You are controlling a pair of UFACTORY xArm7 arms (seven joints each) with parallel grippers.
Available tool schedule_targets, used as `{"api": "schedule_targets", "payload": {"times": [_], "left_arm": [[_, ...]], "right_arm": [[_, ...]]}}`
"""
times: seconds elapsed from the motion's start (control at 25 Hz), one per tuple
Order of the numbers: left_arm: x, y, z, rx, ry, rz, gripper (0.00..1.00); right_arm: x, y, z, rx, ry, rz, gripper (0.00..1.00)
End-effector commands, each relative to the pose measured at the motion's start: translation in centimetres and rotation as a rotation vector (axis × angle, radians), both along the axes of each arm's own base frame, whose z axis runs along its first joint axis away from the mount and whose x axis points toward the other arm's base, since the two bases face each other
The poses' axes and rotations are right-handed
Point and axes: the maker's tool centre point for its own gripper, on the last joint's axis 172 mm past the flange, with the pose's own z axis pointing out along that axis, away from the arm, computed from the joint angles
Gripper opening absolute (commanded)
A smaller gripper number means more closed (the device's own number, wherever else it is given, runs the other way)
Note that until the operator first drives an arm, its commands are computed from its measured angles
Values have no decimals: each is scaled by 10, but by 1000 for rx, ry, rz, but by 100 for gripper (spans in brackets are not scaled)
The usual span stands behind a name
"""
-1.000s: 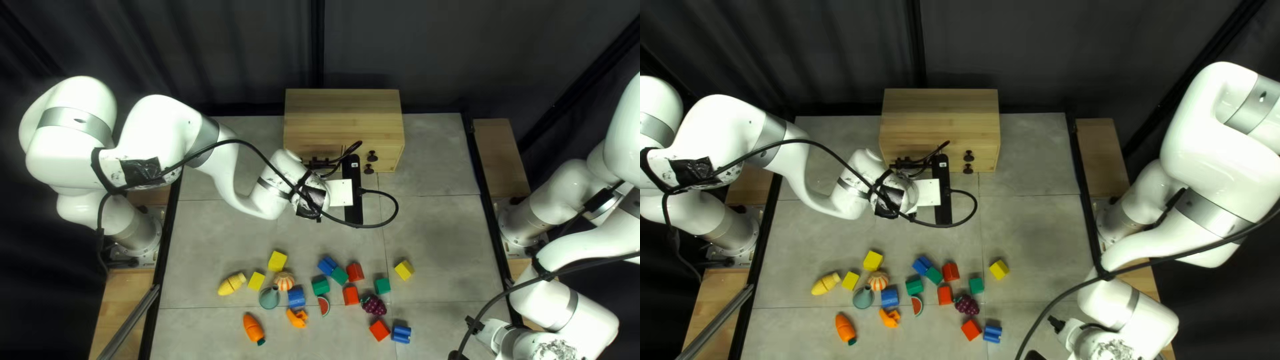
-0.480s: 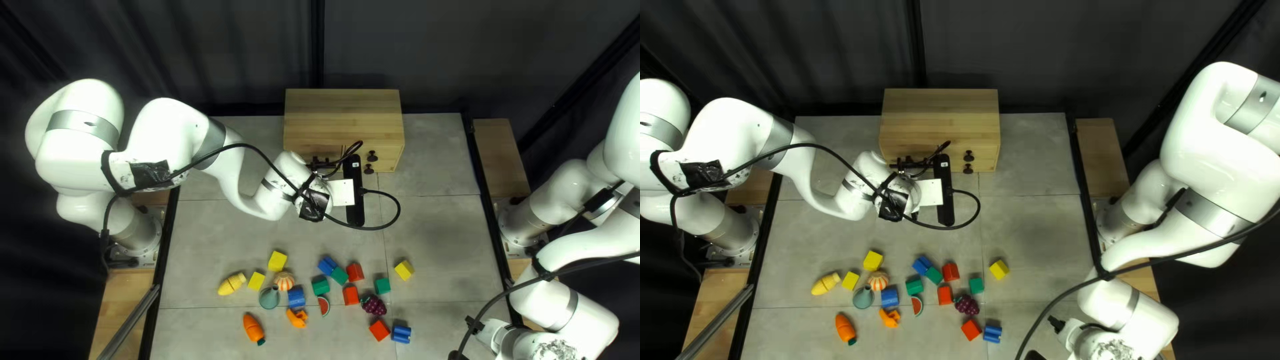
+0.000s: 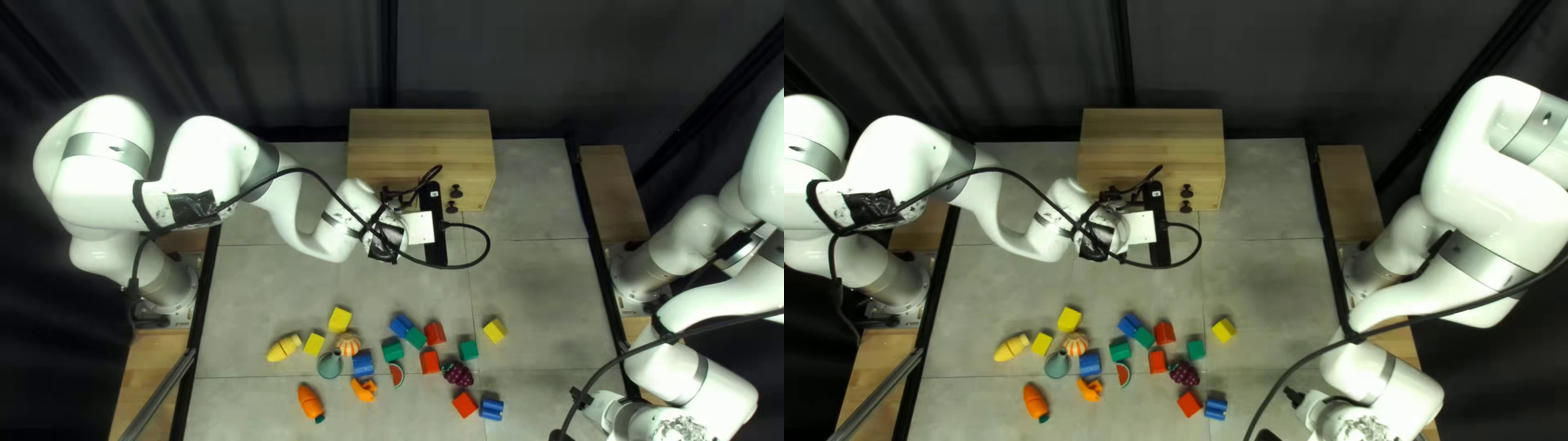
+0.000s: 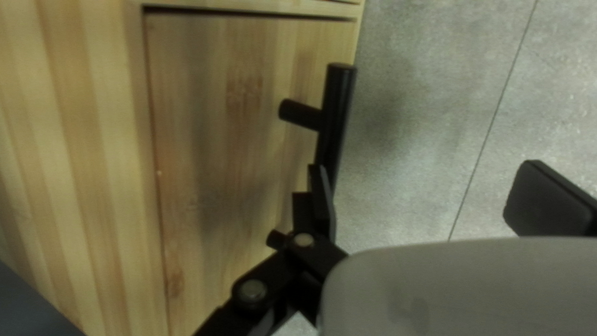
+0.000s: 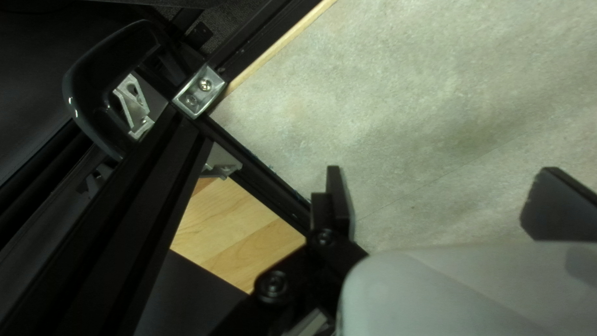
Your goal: Open drawers and place objects into drawer and close
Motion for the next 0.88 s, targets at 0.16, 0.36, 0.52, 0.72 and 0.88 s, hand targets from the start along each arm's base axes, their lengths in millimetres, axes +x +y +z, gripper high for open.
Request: {"api": "schedule_targets", "payload": {"times": [0.16, 0.36, 0.52, 0.72, 0.88], "left_arm": [[1, 2, -3, -2, 3, 4, 100], [1, 7, -3, 1, 11, 10, 100], [1, 9, -7, -1, 16, 12, 100], [-2, 11, -15, -8, 21, 15, 100], [-3, 10, -17, -11, 23, 17, 100]], "right_arm": [[0, 0, 0, 0, 0, 0, 100], [0, 0, 0, 0, 0, 0, 100], [0, 0, 0, 0, 0, 0, 100], [0, 0, 0, 0, 0, 0, 100], [0, 0, 0, 0, 0, 0, 100]]}}
